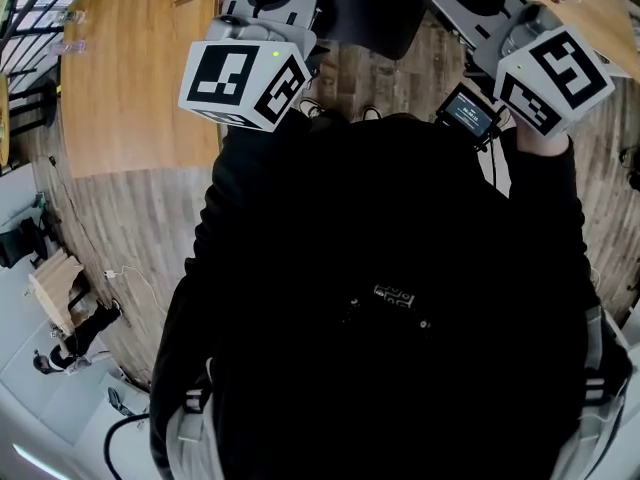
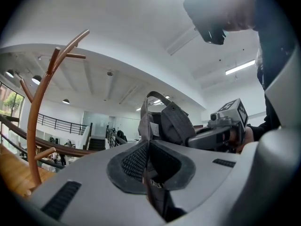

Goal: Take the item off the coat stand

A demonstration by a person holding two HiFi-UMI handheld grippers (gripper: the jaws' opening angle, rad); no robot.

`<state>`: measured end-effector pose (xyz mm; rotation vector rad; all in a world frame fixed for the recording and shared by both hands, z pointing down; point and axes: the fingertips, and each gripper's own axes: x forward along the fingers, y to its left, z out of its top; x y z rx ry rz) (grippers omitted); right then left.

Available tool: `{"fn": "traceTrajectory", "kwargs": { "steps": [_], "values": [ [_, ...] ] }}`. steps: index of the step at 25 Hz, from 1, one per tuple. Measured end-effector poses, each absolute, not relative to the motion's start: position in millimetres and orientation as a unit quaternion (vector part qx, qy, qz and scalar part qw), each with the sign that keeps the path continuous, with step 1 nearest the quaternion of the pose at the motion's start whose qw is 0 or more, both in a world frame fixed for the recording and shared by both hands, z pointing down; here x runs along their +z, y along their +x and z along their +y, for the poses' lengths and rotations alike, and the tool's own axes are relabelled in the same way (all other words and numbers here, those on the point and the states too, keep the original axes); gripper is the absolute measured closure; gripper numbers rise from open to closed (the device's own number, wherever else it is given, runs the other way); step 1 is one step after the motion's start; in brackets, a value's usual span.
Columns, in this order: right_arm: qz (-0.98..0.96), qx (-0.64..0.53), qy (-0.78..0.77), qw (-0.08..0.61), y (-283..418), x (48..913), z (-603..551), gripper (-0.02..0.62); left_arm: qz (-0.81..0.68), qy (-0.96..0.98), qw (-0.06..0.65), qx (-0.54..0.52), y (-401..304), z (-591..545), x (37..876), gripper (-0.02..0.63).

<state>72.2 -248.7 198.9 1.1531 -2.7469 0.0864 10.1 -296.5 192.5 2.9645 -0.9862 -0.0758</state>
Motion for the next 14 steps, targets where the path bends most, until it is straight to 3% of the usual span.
{"fn": "traceTrajectory", "kwargs": {
  "steps": [14],
  "values": [
    [-0.925,0.035,0.37,0.074,57,204,-231,0.568,-0.316,0.949,0.006,-0.011,-4,-276,196,0.588]
  ]
}}
